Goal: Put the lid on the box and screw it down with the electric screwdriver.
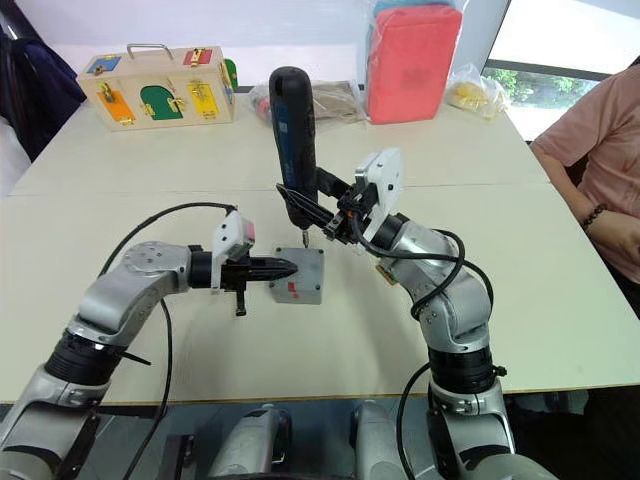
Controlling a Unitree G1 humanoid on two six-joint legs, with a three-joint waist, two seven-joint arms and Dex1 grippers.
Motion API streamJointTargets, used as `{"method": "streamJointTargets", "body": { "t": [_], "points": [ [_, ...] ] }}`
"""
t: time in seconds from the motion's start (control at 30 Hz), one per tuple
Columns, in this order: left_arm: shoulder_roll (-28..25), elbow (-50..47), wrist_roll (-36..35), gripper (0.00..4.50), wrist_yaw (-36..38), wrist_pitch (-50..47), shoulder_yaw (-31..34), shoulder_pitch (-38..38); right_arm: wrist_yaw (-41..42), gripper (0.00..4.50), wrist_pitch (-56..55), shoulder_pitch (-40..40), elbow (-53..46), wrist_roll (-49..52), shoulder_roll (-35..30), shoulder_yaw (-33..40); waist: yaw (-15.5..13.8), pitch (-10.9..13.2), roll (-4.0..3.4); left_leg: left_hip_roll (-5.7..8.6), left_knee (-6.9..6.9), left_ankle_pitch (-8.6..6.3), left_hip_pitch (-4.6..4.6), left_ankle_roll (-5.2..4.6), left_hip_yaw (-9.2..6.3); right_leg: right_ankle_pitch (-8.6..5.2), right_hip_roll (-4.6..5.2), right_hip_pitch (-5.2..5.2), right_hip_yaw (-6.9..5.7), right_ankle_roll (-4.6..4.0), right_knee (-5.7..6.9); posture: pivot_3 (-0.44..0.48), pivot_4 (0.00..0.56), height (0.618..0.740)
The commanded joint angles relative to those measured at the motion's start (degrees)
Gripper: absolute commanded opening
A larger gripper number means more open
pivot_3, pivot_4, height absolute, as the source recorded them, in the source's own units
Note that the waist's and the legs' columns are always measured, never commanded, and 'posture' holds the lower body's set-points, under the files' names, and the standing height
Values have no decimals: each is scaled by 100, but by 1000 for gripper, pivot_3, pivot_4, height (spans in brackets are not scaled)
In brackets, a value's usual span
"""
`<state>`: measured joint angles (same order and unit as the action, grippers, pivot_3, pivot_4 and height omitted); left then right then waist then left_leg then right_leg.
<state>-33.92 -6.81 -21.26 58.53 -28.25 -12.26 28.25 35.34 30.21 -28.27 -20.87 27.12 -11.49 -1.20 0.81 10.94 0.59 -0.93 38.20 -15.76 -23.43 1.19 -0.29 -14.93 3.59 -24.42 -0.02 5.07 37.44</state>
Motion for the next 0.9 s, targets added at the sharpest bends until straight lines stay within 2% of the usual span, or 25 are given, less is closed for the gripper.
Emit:
{"method": "streamJointTargets", "body": {
  "t": [0.03, 0.43, 0.9],
  "points": [
    [59, 107, 167, 0, -27, 83, -53, 55, -116, 1545, -300, -24, -258, 12, 37, -7, -3, 0, 0, 0, 0, 0, 0, 0, 0, 0, 1, 0, 0, 0, 0, 0, 150, 730],
    [91, 68, 277, 0, -44, 212, -44, -142, -179, 1545, -567, 198, -111, -202, -255, 6, -6, -2, 1, 1, 1, 0, 1, 0, 0, 0, 3, 1, 1, 0, 1, 0, 150, 730],
    [80, -21, 275, 0, -119, 182, -42, -209, -218, 1545, -194, 468, 78, -163, -406, -252, -12, -11, 1, 1, 2, 0, 8, 0, 0, 0, 3, 9, 2, 0, 2, 0, 150, 730]
  ]
}}
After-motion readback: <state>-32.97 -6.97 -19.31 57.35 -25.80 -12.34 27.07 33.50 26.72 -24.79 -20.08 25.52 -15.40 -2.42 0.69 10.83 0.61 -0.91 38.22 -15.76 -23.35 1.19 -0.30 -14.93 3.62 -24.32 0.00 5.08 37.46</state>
